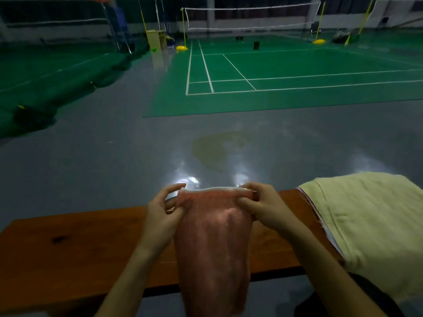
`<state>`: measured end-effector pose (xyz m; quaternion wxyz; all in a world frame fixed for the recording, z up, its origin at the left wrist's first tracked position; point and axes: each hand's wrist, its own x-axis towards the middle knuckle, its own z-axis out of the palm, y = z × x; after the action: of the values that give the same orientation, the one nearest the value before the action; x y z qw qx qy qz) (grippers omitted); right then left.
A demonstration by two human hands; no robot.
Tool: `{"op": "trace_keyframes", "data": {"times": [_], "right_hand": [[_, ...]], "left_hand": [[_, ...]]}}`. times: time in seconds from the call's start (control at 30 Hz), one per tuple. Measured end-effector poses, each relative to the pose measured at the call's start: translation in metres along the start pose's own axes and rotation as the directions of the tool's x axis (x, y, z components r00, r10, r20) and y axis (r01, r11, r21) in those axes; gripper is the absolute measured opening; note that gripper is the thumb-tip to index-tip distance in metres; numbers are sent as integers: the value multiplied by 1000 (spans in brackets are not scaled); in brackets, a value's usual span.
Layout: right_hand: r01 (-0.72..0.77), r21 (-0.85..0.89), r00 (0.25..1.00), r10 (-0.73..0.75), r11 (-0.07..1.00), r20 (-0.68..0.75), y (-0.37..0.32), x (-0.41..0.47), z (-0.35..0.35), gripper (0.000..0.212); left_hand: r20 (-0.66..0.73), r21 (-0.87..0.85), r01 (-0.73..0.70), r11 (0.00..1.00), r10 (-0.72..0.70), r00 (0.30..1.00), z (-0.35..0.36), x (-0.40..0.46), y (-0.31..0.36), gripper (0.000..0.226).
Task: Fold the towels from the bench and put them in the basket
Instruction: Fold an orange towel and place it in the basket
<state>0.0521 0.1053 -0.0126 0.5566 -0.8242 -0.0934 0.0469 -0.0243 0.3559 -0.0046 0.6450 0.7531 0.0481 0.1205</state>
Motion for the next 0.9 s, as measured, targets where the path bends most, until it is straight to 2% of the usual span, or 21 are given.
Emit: {"op": "trace_keyframes", "data": {"times": [0.07,0.13,0.23,0.3,0.4,0.47,0.5,0.57,0.67,0.8,0.9], "right_hand": [[13,-85,1000,-14,996,-16,15,13,8,17],[64,-233,996,-79,970,-52,27,25,15,19],[53,-437,981,-129,898,-147,37,36,25,15],[4,-481,971,-119,877,-208,44,42,30,12],[-48,-326,957,-50,944,-286,56,55,37,13],[-94,-162,948,38,982,-317,61,62,41,13],[-122,-82,943,90,989,-322,61,64,42,13],[-136,14,937,133,991,-324,64,68,45,12],[-96,-74,956,71,993,-285,66,71,48,15],[-90,-31,984,84,995,-160,59,62,49,36],[-54,-116,993,41,992,-106,53,43,42,34]], "left_hand": [[-48,77,-24,997,27,998,2,15,-25,27],[-77,223,-48,974,67,995,3,30,-46,18],[-175,504,3,864,98,980,7,44,-60,2],[-221,604,42,796,117,968,13,48,-63,8],[-251,487,27,873,111,962,21,53,-69,16],[-279,412,2,911,124,952,26,51,-69,37],[-268,408,-12,913,132,954,28,48,-69,40],[-131,444,-72,893,145,981,31,39,-69,27],[159,559,-190,807,121,980,30,24,-78,20],[396,740,-309,597,-16,918,31,0,-90,62],[492,806,-372,461,-173,853,34,-10,-98,83]]}}
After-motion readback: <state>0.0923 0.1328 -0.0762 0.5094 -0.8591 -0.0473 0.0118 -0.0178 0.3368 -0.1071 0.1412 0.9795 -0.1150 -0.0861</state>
